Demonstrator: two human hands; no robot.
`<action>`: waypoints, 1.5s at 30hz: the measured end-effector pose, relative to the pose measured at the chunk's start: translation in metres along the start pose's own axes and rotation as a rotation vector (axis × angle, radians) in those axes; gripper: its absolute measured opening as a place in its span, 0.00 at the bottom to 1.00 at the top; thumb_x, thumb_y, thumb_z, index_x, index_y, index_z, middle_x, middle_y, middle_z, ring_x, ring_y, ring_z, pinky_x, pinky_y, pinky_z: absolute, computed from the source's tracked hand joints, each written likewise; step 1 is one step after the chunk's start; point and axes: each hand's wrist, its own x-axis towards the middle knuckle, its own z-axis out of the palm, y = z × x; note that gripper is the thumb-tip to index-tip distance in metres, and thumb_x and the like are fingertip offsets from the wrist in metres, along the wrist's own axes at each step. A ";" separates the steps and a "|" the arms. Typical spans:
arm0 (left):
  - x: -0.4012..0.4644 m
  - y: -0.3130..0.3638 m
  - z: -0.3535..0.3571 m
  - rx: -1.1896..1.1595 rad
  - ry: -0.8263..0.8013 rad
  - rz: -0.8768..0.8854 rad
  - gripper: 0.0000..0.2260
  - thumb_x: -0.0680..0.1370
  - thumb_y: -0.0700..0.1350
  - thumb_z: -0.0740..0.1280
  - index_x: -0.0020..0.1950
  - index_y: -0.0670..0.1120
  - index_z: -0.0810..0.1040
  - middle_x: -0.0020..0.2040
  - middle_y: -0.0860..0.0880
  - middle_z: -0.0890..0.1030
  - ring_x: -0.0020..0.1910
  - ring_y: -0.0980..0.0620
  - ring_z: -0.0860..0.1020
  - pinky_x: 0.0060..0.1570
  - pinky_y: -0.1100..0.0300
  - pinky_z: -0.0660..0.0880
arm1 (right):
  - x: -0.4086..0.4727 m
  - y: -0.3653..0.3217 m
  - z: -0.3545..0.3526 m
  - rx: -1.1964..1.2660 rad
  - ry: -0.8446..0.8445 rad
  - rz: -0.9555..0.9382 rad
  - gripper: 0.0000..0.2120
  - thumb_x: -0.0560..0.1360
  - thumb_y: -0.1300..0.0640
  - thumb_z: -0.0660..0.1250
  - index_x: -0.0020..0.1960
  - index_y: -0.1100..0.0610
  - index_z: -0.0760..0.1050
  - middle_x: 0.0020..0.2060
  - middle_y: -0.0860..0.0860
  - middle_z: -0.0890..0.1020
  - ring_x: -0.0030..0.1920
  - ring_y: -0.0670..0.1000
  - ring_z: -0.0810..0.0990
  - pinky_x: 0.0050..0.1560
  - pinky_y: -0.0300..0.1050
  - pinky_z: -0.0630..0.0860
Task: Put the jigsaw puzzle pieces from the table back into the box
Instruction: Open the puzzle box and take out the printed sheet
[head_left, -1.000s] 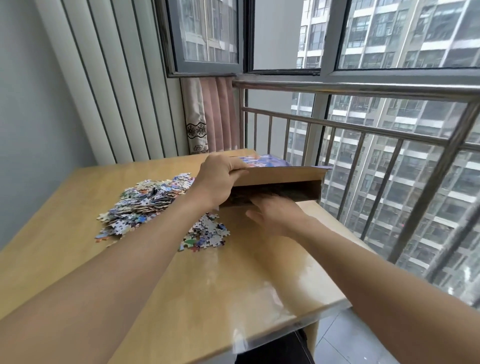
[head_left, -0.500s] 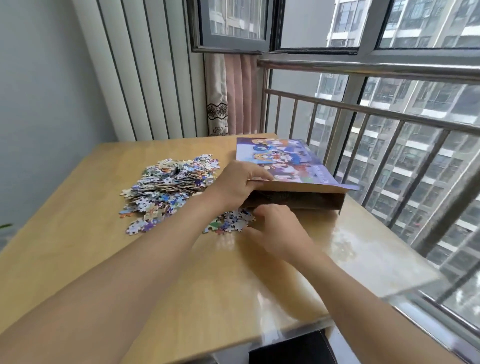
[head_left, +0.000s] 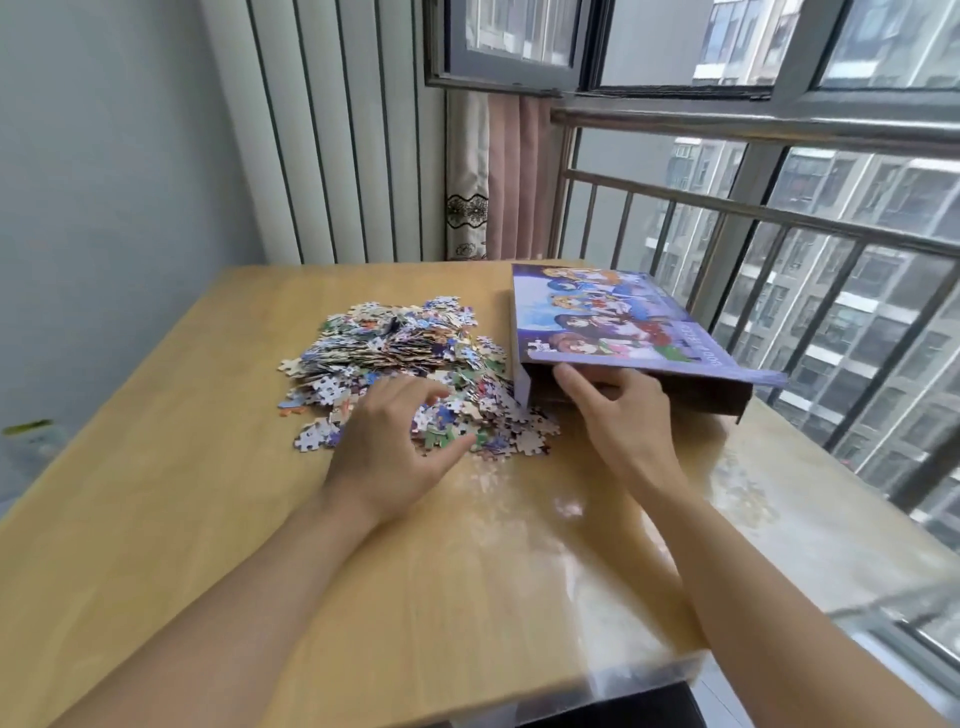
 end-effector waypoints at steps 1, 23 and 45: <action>0.003 0.004 0.007 -0.009 -0.031 0.016 0.20 0.70 0.59 0.75 0.57 0.49 0.80 0.51 0.54 0.80 0.52 0.55 0.75 0.56 0.61 0.69 | 0.005 0.000 -0.004 0.111 0.020 0.079 0.21 0.69 0.36 0.74 0.49 0.53 0.85 0.42 0.44 0.87 0.45 0.43 0.84 0.52 0.49 0.81; 0.049 0.013 0.066 0.299 -0.397 0.217 0.14 0.84 0.53 0.58 0.63 0.53 0.80 0.62 0.56 0.81 0.64 0.56 0.75 0.76 0.51 0.54 | -0.016 -0.004 -0.022 0.867 0.031 0.544 0.08 0.79 0.65 0.59 0.45 0.64 0.75 0.32 0.56 0.81 0.35 0.53 0.82 0.40 0.47 0.83; 0.023 -0.061 -0.010 0.167 -0.203 -0.590 0.38 0.77 0.71 0.56 0.82 0.54 0.53 0.83 0.48 0.50 0.81 0.44 0.45 0.78 0.44 0.49 | 0.001 -0.055 0.090 -0.759 -0.630 -0.157 0.55 0.61 0.31 0.78 0.79 0.46 0.54 0.71 0.57 0.66 0.71 0.65 0.63 0.66 0.58 0.69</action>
